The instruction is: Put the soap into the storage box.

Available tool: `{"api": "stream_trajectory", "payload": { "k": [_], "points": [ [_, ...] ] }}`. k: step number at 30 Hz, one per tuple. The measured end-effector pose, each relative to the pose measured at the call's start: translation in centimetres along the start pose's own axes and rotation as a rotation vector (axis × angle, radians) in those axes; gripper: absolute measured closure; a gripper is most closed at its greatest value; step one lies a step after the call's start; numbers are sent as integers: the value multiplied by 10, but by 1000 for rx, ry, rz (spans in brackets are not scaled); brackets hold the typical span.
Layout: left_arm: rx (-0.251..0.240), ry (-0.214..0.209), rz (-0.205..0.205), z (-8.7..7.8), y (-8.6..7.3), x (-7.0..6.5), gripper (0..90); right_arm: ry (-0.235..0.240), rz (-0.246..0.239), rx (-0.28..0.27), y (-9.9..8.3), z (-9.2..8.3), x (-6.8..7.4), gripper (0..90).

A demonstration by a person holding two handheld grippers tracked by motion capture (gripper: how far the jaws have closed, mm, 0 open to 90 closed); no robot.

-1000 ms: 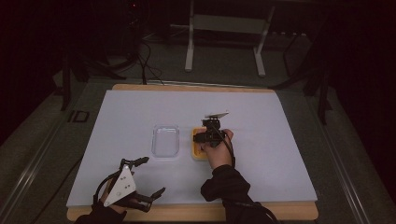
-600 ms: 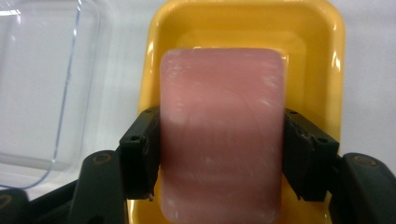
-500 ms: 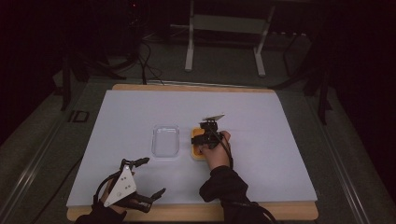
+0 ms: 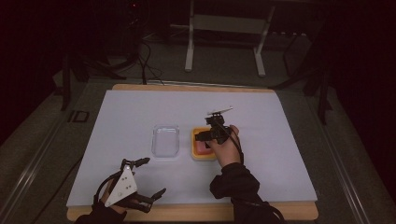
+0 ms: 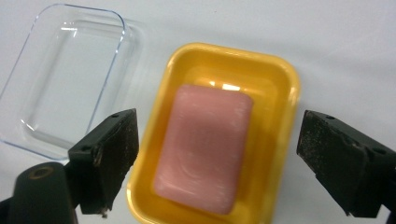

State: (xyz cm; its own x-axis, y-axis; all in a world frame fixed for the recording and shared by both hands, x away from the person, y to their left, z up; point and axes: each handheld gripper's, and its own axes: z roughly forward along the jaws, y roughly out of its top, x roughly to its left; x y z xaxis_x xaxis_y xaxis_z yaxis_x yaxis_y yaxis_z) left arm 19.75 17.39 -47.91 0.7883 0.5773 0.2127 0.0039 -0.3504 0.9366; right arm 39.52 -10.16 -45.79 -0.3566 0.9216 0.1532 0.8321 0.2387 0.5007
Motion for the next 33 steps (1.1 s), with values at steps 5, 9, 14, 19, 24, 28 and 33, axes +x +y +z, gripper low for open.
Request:
{"api": "stream_trajectory", "payload": {
  "k": [5,9,14,19,24,28,33],
  "points": [
    [0,1,-3,0,0,1,6,-3,-84,-34,-5,-7,-7,128],
    [1,1,-1,0,0,0,6,-1,-115,-66,-8,-14,-13,127],
    [1,2,-2,0,0,0,6,1,-162,-85,-9,-24,-20,128],
    [5,1,0,0,-1,0,6,23,-196,-108,-11,-42,-31,129],
    [5,1,0,0,-1,0,6,18,-227,-118,-16,-56,-42,129],
    [7,3,0,1,-1,0,6,26,-248,-113,-24,-68,-54,128],
    [9,3,1,1,-1,0,6,43,-257,-134,-35,-81,-68,128]
  ]
}}
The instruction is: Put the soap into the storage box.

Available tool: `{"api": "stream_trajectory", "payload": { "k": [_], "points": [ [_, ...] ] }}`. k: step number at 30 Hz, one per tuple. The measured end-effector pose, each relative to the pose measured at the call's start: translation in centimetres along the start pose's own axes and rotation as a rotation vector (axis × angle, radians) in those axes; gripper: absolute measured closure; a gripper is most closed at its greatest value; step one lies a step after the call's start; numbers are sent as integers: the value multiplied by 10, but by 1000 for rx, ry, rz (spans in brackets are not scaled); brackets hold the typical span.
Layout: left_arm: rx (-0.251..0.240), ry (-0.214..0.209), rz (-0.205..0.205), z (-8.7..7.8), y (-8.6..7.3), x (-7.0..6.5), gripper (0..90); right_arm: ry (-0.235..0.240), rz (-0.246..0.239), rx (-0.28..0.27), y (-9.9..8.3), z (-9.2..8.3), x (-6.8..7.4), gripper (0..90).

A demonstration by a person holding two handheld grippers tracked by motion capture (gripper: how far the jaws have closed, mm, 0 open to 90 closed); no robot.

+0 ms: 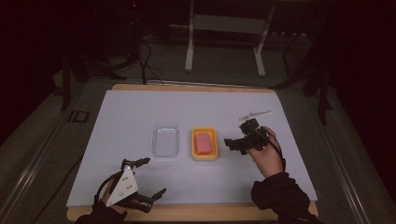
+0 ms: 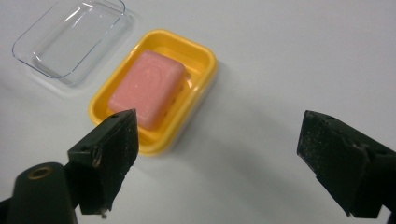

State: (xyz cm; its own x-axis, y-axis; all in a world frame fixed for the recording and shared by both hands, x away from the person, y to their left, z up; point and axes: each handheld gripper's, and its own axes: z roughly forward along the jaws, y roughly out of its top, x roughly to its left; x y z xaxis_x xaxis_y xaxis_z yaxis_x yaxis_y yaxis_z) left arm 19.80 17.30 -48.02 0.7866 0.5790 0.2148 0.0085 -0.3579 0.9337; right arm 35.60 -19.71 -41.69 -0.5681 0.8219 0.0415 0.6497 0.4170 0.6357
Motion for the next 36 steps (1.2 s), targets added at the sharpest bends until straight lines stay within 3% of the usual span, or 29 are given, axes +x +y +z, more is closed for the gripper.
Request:
{"api": "stream_trajectory", "payload": {
  "k": [11,14,24,32,36],
  "points": [
    [1,4,3,0,0,-1,6,-27,-9,-39,-30,-21,-21,130],
    [1,4,1,0,0,0,6,-9,-12,-43,-41,-21,-26,131],
    [2,4,4,1,0,-1,6,-28,-39,-40,-75,-22,-40,131],
    [7,3,8,1,0,-2,6,-11,-63,-45,-96,-21,-47,131],
    [8,1,6,1,0,-2,6,19,-60,-50,-105,-23,-53,132]
  ]
}}
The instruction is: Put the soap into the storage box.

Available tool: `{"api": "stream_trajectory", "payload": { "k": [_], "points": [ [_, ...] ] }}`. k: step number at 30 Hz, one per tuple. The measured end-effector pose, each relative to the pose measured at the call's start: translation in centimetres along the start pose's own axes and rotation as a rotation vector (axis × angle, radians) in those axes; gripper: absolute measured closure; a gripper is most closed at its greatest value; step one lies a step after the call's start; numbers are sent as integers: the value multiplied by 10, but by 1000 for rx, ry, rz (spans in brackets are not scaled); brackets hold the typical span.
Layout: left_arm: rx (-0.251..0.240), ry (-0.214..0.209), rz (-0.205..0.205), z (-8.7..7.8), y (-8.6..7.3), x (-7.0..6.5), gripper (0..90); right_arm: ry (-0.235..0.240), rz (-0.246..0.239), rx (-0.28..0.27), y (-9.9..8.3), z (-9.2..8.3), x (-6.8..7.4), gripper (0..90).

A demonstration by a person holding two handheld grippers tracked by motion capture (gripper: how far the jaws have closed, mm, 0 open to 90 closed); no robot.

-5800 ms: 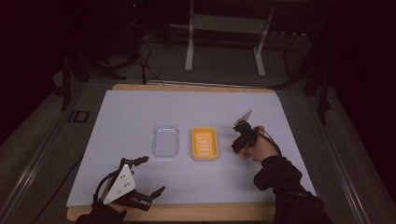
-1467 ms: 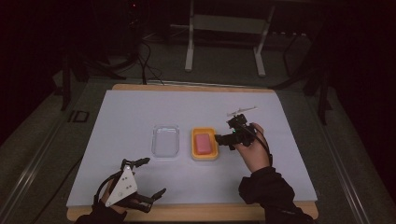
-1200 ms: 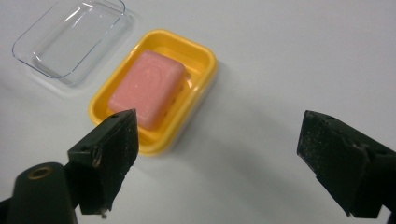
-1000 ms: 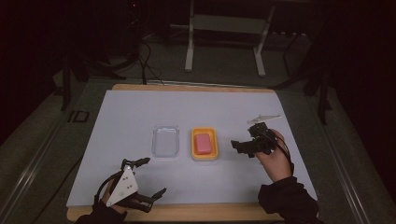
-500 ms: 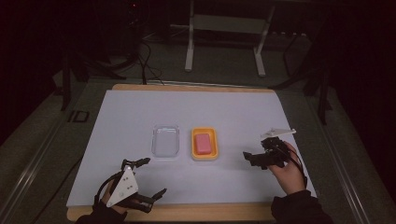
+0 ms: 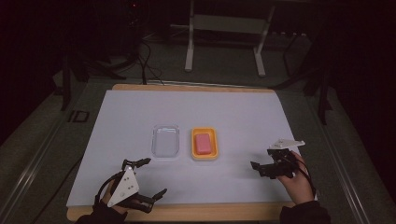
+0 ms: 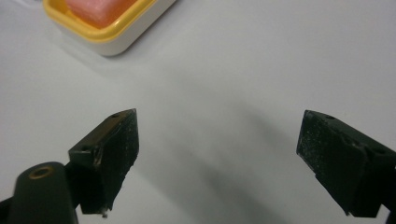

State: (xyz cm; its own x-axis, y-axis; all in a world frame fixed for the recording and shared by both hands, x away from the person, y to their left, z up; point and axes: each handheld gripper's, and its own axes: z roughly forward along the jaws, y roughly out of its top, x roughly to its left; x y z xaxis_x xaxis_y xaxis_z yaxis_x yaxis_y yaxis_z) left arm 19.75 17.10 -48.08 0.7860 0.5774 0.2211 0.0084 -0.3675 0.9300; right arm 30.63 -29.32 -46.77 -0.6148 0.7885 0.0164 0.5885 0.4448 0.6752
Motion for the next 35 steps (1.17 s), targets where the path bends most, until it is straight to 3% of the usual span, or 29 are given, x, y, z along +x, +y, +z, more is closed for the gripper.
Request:
{"api": "stream_trajectory", "payload": {
  "k": [6,10,18,23,35],
  "points": [
    [-4,-4,-2,0,0,0,6,2,12,38,-16,-2,-1,131],
    [-5,-5,-3,0,0,0,6,-3,-5,44,-24,2,-2,129],
    [-10,-6,-6,-2,1,0,6,23,-25,-14,-32,1,-2,129],
    [-7,-11,-4,-2,1,0,6,54,-16,-3,-34,8,-3,129],
    [-8,-13,-6,-1,1,1,6,69,-28,-12,-35,13,-5,133]
  ]
}}
